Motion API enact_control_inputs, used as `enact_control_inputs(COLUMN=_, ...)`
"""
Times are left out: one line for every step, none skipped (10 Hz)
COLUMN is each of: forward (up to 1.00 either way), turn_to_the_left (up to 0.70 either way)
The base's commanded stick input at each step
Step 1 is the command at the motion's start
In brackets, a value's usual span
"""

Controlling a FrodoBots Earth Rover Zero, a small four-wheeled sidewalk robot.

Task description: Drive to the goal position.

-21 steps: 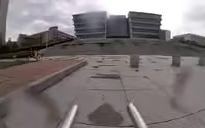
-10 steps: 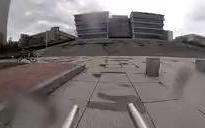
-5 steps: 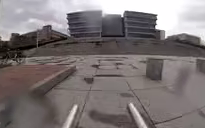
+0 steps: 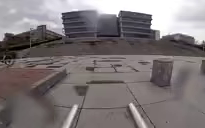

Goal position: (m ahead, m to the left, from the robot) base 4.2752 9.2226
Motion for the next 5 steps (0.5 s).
enact_control_inputs(forward=1.0, turn_to_the_left=-0.04)
enact_control_inputs(forward=1.0, turn_to_the_left=-0.27)
enact_control_inputs(forward=1.0, turn_to_the_left=-0.27)
enact_control_inputs(forward=1.0, turn_to_the_left=0.0)
enact_control_inputs(forward=1.0, turn_to_the_left=0.0)
